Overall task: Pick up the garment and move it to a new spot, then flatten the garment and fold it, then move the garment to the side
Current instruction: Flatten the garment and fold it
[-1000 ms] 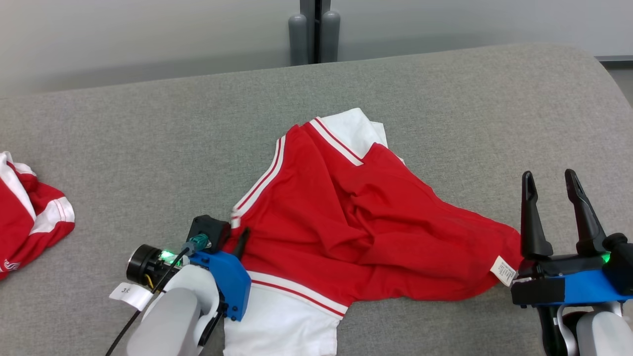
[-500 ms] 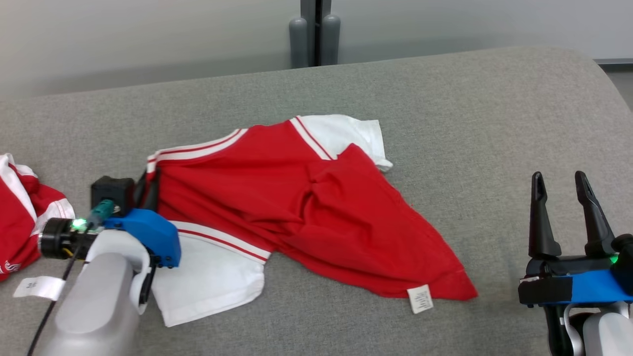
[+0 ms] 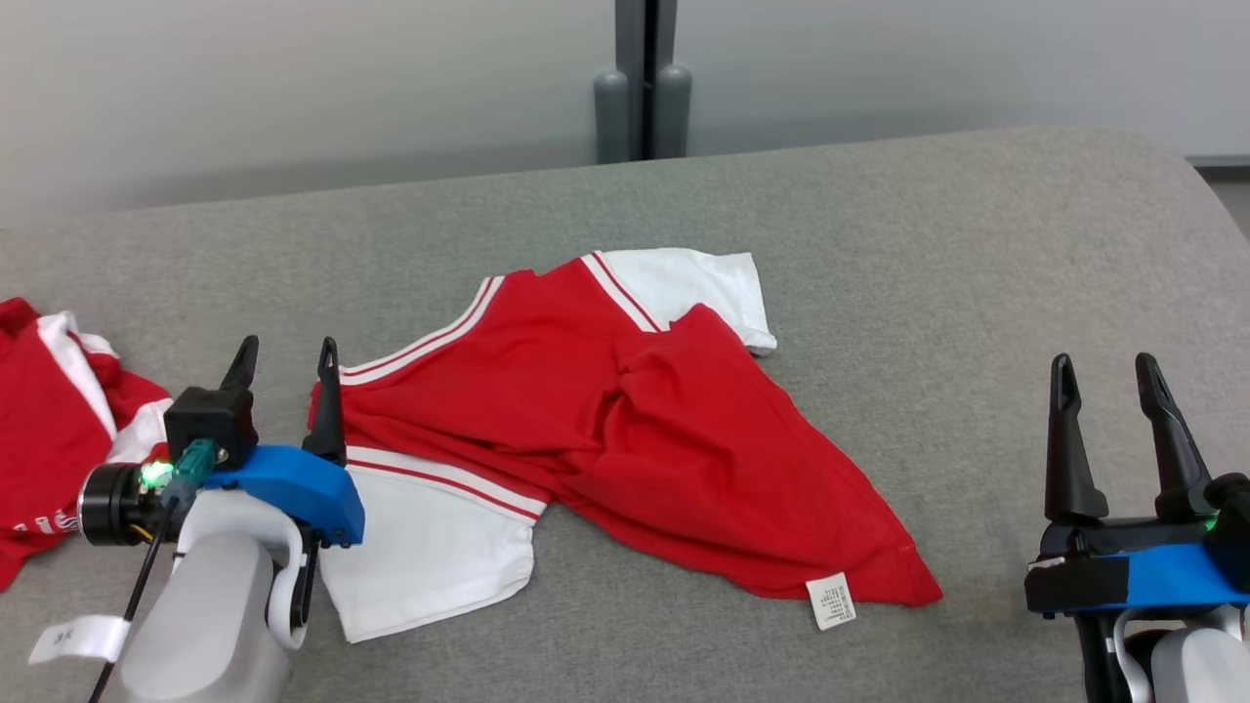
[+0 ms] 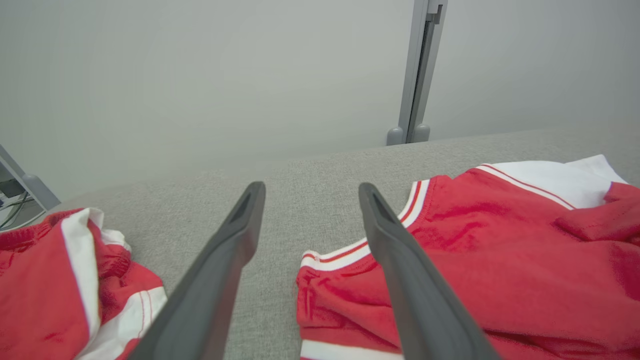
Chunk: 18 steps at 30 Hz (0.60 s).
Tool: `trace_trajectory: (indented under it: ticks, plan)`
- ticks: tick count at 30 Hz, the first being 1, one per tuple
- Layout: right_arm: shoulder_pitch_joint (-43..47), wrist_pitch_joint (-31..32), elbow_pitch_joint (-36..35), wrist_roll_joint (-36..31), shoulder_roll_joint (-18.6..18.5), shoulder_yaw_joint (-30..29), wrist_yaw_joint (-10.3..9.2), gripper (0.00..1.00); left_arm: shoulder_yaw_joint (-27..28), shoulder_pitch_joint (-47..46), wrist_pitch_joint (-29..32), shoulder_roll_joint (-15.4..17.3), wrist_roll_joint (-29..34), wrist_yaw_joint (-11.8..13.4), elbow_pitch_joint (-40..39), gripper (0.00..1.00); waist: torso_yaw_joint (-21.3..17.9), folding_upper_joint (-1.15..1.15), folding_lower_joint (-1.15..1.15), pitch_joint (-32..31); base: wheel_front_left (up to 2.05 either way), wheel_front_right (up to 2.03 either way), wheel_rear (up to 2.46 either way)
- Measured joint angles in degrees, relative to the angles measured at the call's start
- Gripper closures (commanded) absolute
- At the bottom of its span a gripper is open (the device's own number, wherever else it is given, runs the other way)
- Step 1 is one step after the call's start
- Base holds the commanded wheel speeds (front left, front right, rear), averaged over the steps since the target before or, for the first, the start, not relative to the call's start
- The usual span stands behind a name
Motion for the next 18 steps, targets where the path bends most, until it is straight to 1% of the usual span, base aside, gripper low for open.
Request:
trace_trajectory:
  ticks: [2,4,7,10,13,18]
  plan:
    - [0.3,0.0,0.0,-0.2,0.0,0.2,0.00,0.00,1.0,2.1,-0.1,-0.2,-0.1,0.4,-3.4,0.00,0.7,0.00,0.00,-0.8,0.00,0.00,0.00]
    - [0.5,0.0,0.1,-0.3,0.0,0.4,0.00,0.00,2.5,4.5,-0.2,-0.5,0.1,0.9,-8.7,0.00,1.5,0.00,0.00,-1.5,0.00,0.00,0.00]
    - [1.0,0.0,0.1,-0.3,0.0,0.6,0.00,0.00,5.4,9.3,-0.2,-1.2,1.3,2.3,-17.1,0.00,2.6,0.00,0.00,-2.5,0.00,0.00,0.00]
    - [1.7,0.0,0.1,-0.3,0.0,0.8,0.00,0.00,7.1,14.6,-0.2,-2.3,3.4,2.8,-24.2,0.00,3.8,0.00,0.00,-3.2,0.00,0.00,0.00]
    - [2.0,0.0,0.3,-0.3,0.0,0.8,0.00,0.00,7.9,19.1,-0.2,-3.4,5.4,2.8,-29.6,0.00,4.9,0.00,0.00,-3.7,0.00,0.00,0.00]
    - [2.4,0.0,0.8,-0.4,0.0,1.0,0.00,0.00,9.7,23.8,-0.2,-5.9,7.3,2.3,-34.5,0.00,6.2,0.00,0.00,-4.2,0.00,0.00,0.00]
